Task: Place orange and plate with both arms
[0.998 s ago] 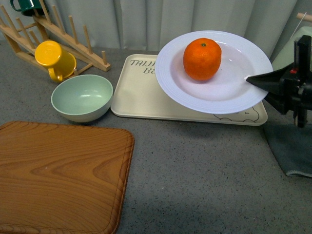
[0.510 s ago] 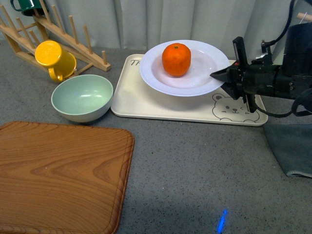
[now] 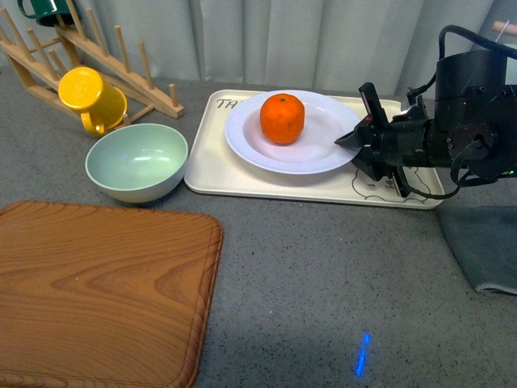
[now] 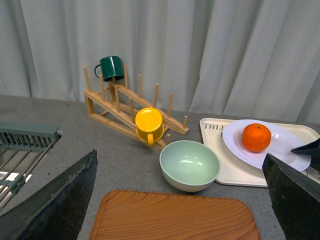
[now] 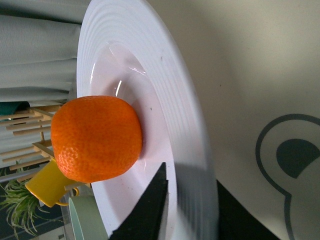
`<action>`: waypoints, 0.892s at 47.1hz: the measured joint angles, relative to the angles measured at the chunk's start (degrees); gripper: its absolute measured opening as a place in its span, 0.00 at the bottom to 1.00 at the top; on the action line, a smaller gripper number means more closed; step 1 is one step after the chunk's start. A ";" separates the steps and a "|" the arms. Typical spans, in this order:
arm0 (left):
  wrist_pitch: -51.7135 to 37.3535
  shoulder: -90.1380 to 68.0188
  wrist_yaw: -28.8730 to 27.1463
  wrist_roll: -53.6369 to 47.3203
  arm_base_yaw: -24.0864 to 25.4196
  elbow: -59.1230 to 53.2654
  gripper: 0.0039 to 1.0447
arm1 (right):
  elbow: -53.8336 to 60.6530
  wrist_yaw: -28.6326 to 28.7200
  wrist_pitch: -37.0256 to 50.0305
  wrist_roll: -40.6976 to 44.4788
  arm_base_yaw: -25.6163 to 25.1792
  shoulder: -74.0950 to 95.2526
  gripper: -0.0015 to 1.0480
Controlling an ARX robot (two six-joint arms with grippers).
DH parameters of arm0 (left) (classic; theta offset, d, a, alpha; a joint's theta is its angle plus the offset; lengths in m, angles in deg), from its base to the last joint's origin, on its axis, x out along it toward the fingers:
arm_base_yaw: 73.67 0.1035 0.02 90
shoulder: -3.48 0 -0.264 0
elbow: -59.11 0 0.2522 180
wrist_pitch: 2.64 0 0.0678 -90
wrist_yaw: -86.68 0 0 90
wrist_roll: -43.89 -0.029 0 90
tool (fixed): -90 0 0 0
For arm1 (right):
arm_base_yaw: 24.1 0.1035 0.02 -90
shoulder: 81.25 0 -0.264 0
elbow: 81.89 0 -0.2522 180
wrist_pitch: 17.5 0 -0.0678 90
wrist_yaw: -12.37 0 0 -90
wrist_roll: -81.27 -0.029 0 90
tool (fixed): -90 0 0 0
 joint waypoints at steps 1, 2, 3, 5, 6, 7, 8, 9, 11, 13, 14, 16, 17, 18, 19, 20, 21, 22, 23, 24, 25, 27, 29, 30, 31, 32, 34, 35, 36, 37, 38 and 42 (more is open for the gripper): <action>0.00 0.00 0.00 0.00 0.00 0.00 0.94 | 0.00 0.00 -0.26 0.37 -0.15 0.00 0.22; 0.00 0.00 -0.02 0.00 0.00 0.00 0.94 | 0.00 0.00 -0.57 0.83 -0.20 0.00 0.26; 0.00 0.00 0.00 0.00 0.00 0.00 0.94 | 0.00 0.00 -0.61 1.38 -0.28 0.00 0.31; 0.00 0.00 -0.02 0.00 0.00 0.00 0.94 | 0.00 -0.02 -0.74 2.34 -0.39 0.00 0.37; 0.00 0.00 -0.02 0.00 0.00 0.00 0.94 | 0.00 -0.07 -0.79 2.45 -0.42 0.00 0.39; 0.00 0.00 0.00 0.00 0.00 0.00 0.94 | 0.00 -0.31 -0.92 2.89 -0.44 -0.02 0.43; 0.00 0.00 0.00 0.00 0.00 0.00 0.94 | 0.00 -0.57 -1.16 3.69 -0.44 -0.07 0.46; 0.00 0.00 0.00 0.00 0.00 0.00 0.94 | 0.00 -0.94 -1.64 4.63 -0.44 -0.17 0.51; 0.00 0.00 0.00 0.00 0.00 0.00 0.94 | 0.00 -2.08 -3.13 7.72 -0.44 -0.55 0.59; 0.00 0.00 0.00 0.00 0.00 0.00 0.94 | 0.07 -3.02 -3.65 10.45 -0.48 -1.07 0.66; 0.00 0.00 0.00 0.00 0.00 0.00 0.94 | 0.22 -4.50 -4.09 12.87 -0.44 -1.64 0.71; 0.00 0.00 0.00 0.00 0.00 0.00 0.94 | 0.66 -6.80 -4.59 16.63 -0.35 -2.47 0.77; 0.00 0.00 0.00 0.00 0.00 0.00 0.94 | 1.07 -8.41 -4.63 19.87 -0.22 -3.02 0.82; 0.00 0.00 0.00 0.00 0.00 0.00 0.94 | 1.20 -8.87 -4.63 20.87 -0.17 -3.19 0.84; 0.00 0.00 0.00 0.00 0.00 0.00 0.94 | 1.53 -9.92 -4.61 22.53 -0.13 -3.52 0.87; 0.00 0.00 0.00 0.00 0.00 0.00 0.94 | 1.88 -10.58 -4.55 24.68 -0.07 -3.78 0.91; 0.00 0.00 0.00 0.00 0.00 0.00 0.94 | 2.21 -11.61 -4.39 27.28 0.00 -4.00 0.93; 0.00 0.00 0.00 0.00 0.00 0.00 0.94 | 2.60 -12.44 -4.17 28.85 0.11 -4.24 0.93; 0.00 0.00 0.00 0.00 0.00 0.00 0.94 | 3.19 -13.57 -3.87 32.63 0.26 -4.50 0.92; 0.00 0.00 0.00 0.00 0.00 0.00 0.94 | 3.61 -14.19 -3.61 34.71 0.33 -4.66 0.91; 0.00 0.00 0.00 0.00 0.00 0.00 0.94 | 3.98 -14.64 -3.21 36.15 0.35 -4.81 0.91; 0.00 0.00 0.00 0.00 0.00 0.00 0.94 | 5.09 -15.69 -2.21 40.04 0.46 -5.33 0.91; 0.00 0.00 0.00 0.00 0.00 0.00 0.94 | 6.19 -15.91 -1.14 42.64 0.57 -5.92 0.91; 0.00 0.00 0.00 0.00 0.00 0.00 0.94 | 7.15 -15.91 -0.20 43.87 0.61 -6.54 0.91; 0.00 0.00 0.00 0.00 0.00 0.00 0.94 | 7.82 -15.91 0.46 44.52 0.63 -7.02 0.91; 0.00 0.00 0.00 0.00 0.00 0.00 0.94 | 8.57 -15.96 1.05 44.94 0.70 -7.58 0.91; 0.00 0.00 0.00 0.00 0.00 0.00 0.94 | 9.75 -15.89 1.81 45.13 0.72 -8.61 0.91; 0.00 0.00 0.00 0.00 0.00 0.00 0.94 | 10.93 -15.61 2.14 45.05 0.72 -9.88 0.91; 0.00 0.00 0.00 0.00 0.00 0.00 0.94 | 11.72 -15.41 2.29 45.00 0.72 -10.75 0.91; 0.00 0.00 0.00 0.00 0.00 0.00 0.94 | 12.98 -15.45 2.58 45.11 0.72 -12.26 0.91; 0.00 0.00 0.00 0.00 0.00 0.00 0.94 | 13.84 -15.63 2.62 45.38 0.76 -13.33 0.91; 0.00 0.00 0.00 0.00 0.00 0.00 0.94 | 18.82 -16.09 2.67 47.80 0.68 -19.41 0.91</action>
